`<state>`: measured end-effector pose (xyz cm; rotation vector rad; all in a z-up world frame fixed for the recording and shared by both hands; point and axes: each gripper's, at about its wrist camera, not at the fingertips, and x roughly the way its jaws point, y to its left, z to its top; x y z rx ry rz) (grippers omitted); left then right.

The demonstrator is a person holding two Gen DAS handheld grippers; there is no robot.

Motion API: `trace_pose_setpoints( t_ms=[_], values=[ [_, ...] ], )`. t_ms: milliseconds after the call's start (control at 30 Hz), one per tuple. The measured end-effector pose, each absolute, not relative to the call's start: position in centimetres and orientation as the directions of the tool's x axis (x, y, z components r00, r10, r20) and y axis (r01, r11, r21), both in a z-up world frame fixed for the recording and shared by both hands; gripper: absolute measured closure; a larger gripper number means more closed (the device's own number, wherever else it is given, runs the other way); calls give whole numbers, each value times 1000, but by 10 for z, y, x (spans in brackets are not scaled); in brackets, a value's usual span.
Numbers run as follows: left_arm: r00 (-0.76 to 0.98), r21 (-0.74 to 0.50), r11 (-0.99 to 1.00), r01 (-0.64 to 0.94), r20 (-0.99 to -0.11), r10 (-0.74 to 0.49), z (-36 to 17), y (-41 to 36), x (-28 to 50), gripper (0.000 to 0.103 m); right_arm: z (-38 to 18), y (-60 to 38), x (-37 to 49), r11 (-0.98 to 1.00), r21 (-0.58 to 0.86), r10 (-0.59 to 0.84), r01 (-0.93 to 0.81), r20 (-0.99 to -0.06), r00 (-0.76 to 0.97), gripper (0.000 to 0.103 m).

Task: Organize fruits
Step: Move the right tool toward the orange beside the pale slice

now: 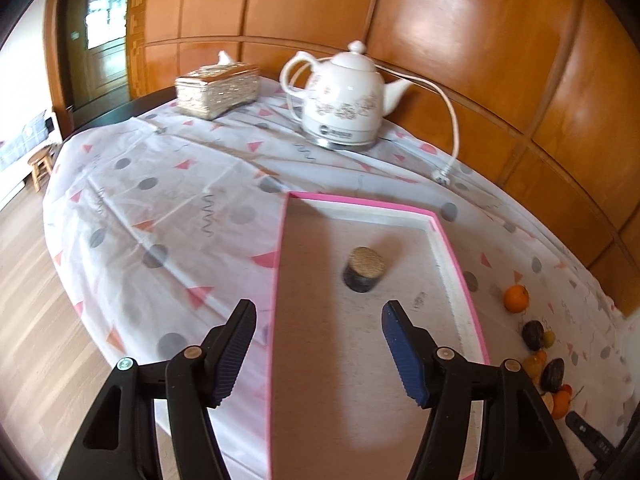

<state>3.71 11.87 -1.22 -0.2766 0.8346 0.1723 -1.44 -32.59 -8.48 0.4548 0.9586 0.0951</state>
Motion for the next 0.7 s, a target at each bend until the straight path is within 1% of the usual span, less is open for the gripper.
trace_pose_setpoints(
  t_ms=[67, 233, 433, 533, 600, 700],
  values=[
    [659, -175, 947, -271, -750, 50, -13, 125, 33, 37, -84, -322, -15, 904, 412, 277, 114, -768, 578, 68],
    [646, -180, 931, -317, -760, 73, -19, 141, 22, 32, -80, -312, -13, 909, 404, 276, 105, -771, 575, 66],
    [615, -206, 899, -387, -784, 86, -33, 161, 12, 28, -79, -301, -7, 926, 364, 246, 100, -785, 569, 65],
    [606, -222, 887, -405, -792, 79, -38, 166, 9, 28, -78, -295, -1, 937, 337, 231, 90, -792, 565, 65],
    [608, -229, 885, -406, -790, 74, -40, 168, 7, 28, -79, -290, 3, 946, 312, 216, 81, -799, 561, 62],
    [611, -236, 885, -401, -789, 67, -40, 167, 6, 28, -79, -283, 8, 958, 279, 194, 69, -805, 561, 62]
  ],
)
